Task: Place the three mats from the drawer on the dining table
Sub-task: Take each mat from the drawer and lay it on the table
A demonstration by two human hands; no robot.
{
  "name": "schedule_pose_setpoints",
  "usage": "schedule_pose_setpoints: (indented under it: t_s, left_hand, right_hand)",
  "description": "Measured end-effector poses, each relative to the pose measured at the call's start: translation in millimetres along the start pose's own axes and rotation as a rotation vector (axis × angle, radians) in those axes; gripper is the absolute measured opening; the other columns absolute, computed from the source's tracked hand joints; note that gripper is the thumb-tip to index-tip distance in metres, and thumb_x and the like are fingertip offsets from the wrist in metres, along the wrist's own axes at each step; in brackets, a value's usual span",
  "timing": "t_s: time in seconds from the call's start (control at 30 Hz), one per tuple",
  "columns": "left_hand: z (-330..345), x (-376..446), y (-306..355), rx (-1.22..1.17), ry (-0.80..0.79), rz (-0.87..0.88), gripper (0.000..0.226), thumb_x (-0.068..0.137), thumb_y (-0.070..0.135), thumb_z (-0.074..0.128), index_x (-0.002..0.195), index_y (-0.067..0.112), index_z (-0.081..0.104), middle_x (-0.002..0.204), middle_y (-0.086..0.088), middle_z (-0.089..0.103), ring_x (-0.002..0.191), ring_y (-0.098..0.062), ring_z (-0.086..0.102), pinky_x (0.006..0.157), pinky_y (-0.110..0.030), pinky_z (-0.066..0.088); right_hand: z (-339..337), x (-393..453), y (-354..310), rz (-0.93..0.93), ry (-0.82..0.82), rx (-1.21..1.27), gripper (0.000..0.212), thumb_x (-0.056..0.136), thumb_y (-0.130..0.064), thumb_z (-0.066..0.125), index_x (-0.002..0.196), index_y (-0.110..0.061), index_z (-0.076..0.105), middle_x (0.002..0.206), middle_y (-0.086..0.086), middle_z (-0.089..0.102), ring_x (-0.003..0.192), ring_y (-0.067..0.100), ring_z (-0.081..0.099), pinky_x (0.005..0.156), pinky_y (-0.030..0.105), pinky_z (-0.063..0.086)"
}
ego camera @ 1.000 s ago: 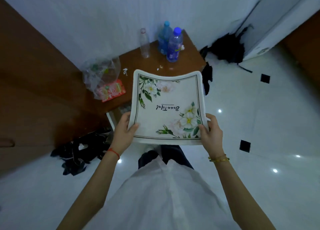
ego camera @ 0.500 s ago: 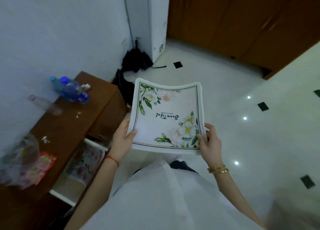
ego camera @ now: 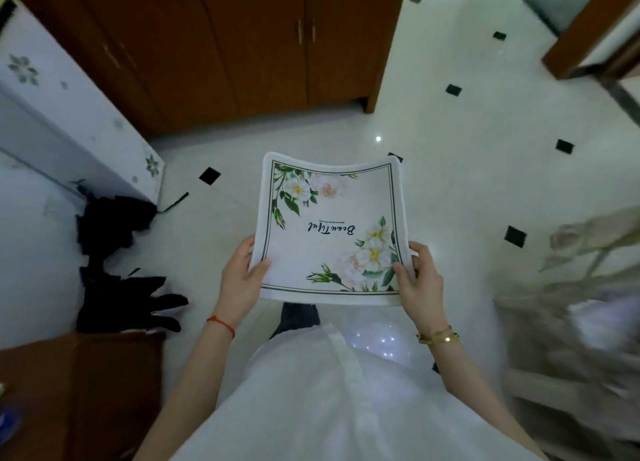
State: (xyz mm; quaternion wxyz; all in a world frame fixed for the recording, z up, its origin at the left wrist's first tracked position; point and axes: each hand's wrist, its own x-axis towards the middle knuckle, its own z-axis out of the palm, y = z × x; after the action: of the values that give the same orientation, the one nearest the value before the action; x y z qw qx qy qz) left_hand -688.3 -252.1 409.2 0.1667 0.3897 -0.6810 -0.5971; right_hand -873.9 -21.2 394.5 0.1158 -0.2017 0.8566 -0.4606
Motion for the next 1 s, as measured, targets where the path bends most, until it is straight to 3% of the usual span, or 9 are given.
schedule_pose_setpoints:
  t_s: [0.07, 0.13, 0.3, 0.33, 0.43, 0.5, 0.73, 0.87, 1.0]
  left_hand:
    - [25.8, 38.0, 6.1, 0.016, -0.076, 0.010, 0.044, 0.089, -0.007, 0.055, 0.128, 0.012, 0.051, 0.124, -0.004, 0.062, 0.111, -0.009, 0.060, 0.100, -0.025, 0.046]
    - [53.9, 81.1, 15.0, 0.028, -0.148, 0.023, 0.044, 0.089, -0.007, 0.055, 0.130, 0.008, 0.051, 0.125, -0.005, 0.062, 0.115, -0.015, 0.060, 0.103, -0.032, 0.045]
    - [129.2, 201.4, 62.8, 0.040, -0.292, 0.102, 0.043, 0.089, -0.006, 0.056, 0.130, 0.005, 0.050, 0.128, -0.008, 0.060, 0.115, -0.016, 0.059, 0.103, -0.029, 0.045]
    - [144.7, 226.1, 77.5, 0.044, -0.329, 0.120, 0.042, 0.089, -0.006, 0.056, 0.129, 0.005, 0.050, 0.127, -0.008, 0.060, 0.114, -0.015, 0.059, 0.102, -0.027, 0.045]
    - [197.6, 297.9, 122.9, 0.057, -0.443, 0.186, 0.043, 0.089, -0.007, 0.055, 0.129, 0.007, 0.050, 0.127, -0.008, 0.060, 0.112, -0.012, 0.060, 0.097, -0.020, 0.046]
    - [236.2, 339.1, 150.0, 0.065, -0.521, 0.209, 0.044, 0.089, -0.007, 0.055, 0.130, 0.008, 0.049, 0.127, -0.008, 0.060, 0.113, -0.013, 0.059, 0.098, -0.022, 0.046]
    - [381.5, 420.6, 207.6, 0.150, -0.799, 0.230, 0.043, 0.089, -0.003, 0.057, 0.128, 0.015, 0.051, 0.126, -0.003, 0.061, 0.117, -0.013, 0.058, 0.102, -0.030, 0.045]
    - [479.7, 452.4, 226.3, 0.182, -0.884, 0.235, 0.043, 0.088, -0.005, 0.057, 0.124, 0.020, 0.052, 0.120, 0.003, 0.063, 0.114, -0.013, 0.059, 0.103, -0.030, 0.045]
    - [589.0, 474.3, 256.2, 0.221, -0.938, 0.268, 0.042, 0.090, 0.000, 0.058, 0.128, 0.016, 0.052, 0.126, -0.001, 0.061, 0.119, -0.017, 0.057, 0.109, -0.041, 0.040]
  right_hand:
    - [-8.6, 21.6, 14.6, 0.054, 0.051, 0.004, 0.032, 0.090, -0.003, 0.058, 0.120, -0.011, 0.048, 0.070, 0.010, 0.059, 0.061, 0.013, 0.054, 0.051, 0.012, 0.039]
    - [-16.4, 50.3, 27.1, 0.108, 0.100, 0.007, 0.032, 0.090, -0.004, 0.058, 0.120, -0.012, 0.048, 0.074, 0.007, 0.061, 0.063, 0.011, 0.057, 0.055, 0.016, 0.043]
    - [-45.0, 152.0, 37.3, 0.173, 0.257, -0.022, 0.030, 0.089, -0.003, 0.059, 0.116, -0.010, 0.050, 0.061, 0.000, 0.046, 0.053, 0.004, 0.047, 0.051, 0.010, 0.035]
    - [-53.4, 173.3, 37.8, 0.187, 0.286, -0.012, 0.030, 0.089, -0.004, 0.058, 0.116, -0.013, 0.049, 0.062, 0.002, 0.047, 0.053, 0.006, 0.047, 0.052, 0.013, 0.037]
    - [-81.8, 233.5, 42.9, 0.212, 0.389, 0.009, 0.032, 0.090, -0.008, 0.058, 0.117, -0.020, 0.047, 0.071, 0.015, 0.057, 0.060, 0.025, 0.055, 0.059, 0.040, 0.048]
    - [-100.1, 264.4, 50.7, 0.256, 0.468, 0.005, 0.033, 0.089, -0.010, 0.059, 0.118, -0.020, 0.047, 0.073, 0.015, 0.061, 0.063, 0.029, 0.058, 0.062, 0.043, 0.049]
    - [-157.2, 328.4, 91.9, 0.441, 0.664, 0.055, 0.033, 0.090, -0.007, 0.058, 0.121, -0.015, 0.047, 0.092, 0.001, 0.068, 0.076, 0.006, 0.065, 0.064, 0.016, 0.051]
    - [-199.7, 370.8, 130.4, 0.509, 0.755, 0.086, 0.031, 0.090, -0.002, 0.058, 0.114, -0.018, 0.048, 0.083, -0.012, 0.064, 0.071, -0.011, 0.061, 0.059, 0.003, 0.043]
    - [-277.0, 419.3, 174.6, 0.533, 0.801, 0.091, 0.028, 0.089, 0.001, 0.057, 0.115, -0.010, 0.051, 0.084, -0.013, 0.064, 0.071, -0.012, 0.061, 0.059, 0.003, 0.042]
